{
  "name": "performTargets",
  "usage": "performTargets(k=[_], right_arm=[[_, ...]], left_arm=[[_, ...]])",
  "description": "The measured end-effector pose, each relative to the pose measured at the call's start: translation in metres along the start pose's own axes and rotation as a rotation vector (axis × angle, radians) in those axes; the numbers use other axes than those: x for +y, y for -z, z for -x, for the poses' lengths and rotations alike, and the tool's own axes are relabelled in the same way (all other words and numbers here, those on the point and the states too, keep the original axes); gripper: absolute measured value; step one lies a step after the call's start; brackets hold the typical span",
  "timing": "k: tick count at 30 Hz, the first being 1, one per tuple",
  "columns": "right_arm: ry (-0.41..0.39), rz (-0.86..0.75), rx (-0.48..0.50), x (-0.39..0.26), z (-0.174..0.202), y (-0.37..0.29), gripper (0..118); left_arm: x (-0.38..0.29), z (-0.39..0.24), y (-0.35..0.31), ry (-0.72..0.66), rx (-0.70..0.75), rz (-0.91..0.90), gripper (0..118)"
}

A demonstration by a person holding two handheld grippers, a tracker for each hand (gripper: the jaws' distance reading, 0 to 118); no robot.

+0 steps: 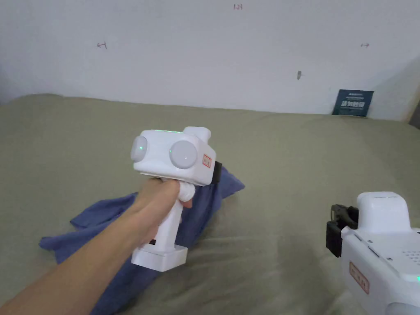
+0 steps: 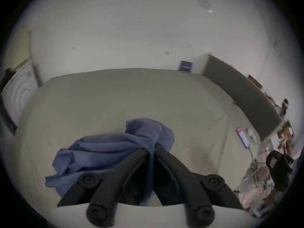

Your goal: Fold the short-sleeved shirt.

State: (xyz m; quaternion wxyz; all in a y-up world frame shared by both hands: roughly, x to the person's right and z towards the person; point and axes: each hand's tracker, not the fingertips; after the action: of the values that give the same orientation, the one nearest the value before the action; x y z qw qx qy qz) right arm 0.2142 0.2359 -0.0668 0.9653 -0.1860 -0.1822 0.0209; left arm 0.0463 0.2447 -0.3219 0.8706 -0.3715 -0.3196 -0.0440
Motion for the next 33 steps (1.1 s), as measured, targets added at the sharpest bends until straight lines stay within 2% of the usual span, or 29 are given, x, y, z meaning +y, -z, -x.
performTargets(k=[4, 7, 13, 19, 20, 21, 22, 23, 24, 26, 28, 29, 30, 31, 33], right_arm=[[0.042, 0.021, -0.069, -0.009, -0.037, -0.003, 1], [0.059, 0.041, -0.1, -0.018, -0.052, 0.003, 1], [0.072, 0.085, -0.104, -0.036, -0.057, 0.022, 1], [0.07, 0.114, -0.085, -0.047, -0.049, 0.033, 1], [0.071, 0.116, -0.084, -0.047, -0.047, 0.034, 1], [0.074, 0.118, -0.084, -0.047, -0.046, 0.035, 1], [0.081, 0.118, -0.08, -0.047, -0.045, 0.034, 1], [0.083, 0.119, -0.078, -0.047, -0.044, 0.032, 1], [0.085, 0.119, -0.077, -0.046, -0.042, 0.03, 1], [0.084, 0.108, -0.072, -0.043, -0.038, 0.024, 1], [0.082, 0.091, -0.071, -0.04, -0.033, 0.015, 1], [0.085, 0.083, -0.065, -0.037, -0.031, 0.01, 1], [0.089, 0.071, -0.052, -0.035, -0.028, 0.004, 1], [0.089, 0.061, -0.045, -0.034, -0.025, -0.003, 1], [0.076, 0.035, -0.035, -0.032, -0.016, -0.018, 1]], left_arm=[[-0.007, -0.065, 0.041, 0.018, -0.143, 0.047, 1], [-0.019, -0.089, 0.081, -0.013, -0.219, 0.117, 1], [-0.073, -0.093, 0.153, 0.028, -0.124, 0.292, 1], [-0.09, -0.086, 0.158, 0.056, -0.128, 0.29, 1], [-0.089, -0.086, 0.155, 0.06, -0.136, 0.278, 6], [-0.088, -0.086, 0.152, 0.07, -0.143, 0.26, 23], [-0.086, -0.084, 0.143, 0.079, -0.153, 0.211, 61], [-0.085, -0.083, 0.136, 0.088, -0.139, 0.179, 114], [-0.085, -0.08, 0.127, 0.081, -0.13, 0.175, 118], [-0.083, -0.071, 0.093, 0.046, -0.11, 0.072, 100], [-0.082, -0.061, 0.055, 0.052, -0.044, 0.015, 90], [-0.083, -0.05, 0.029, 0.051, 0.016, -0.059, 76], [-0.083, -0.037, 0.001, 0.054, 0.045, -0.127, 76], [-0.086, -0.029, -0.028, 0.059, 0.08, -0.188, 68], [-0.103, -0.015, -0.086, 0.03, 0.195, -0.328, 5]])
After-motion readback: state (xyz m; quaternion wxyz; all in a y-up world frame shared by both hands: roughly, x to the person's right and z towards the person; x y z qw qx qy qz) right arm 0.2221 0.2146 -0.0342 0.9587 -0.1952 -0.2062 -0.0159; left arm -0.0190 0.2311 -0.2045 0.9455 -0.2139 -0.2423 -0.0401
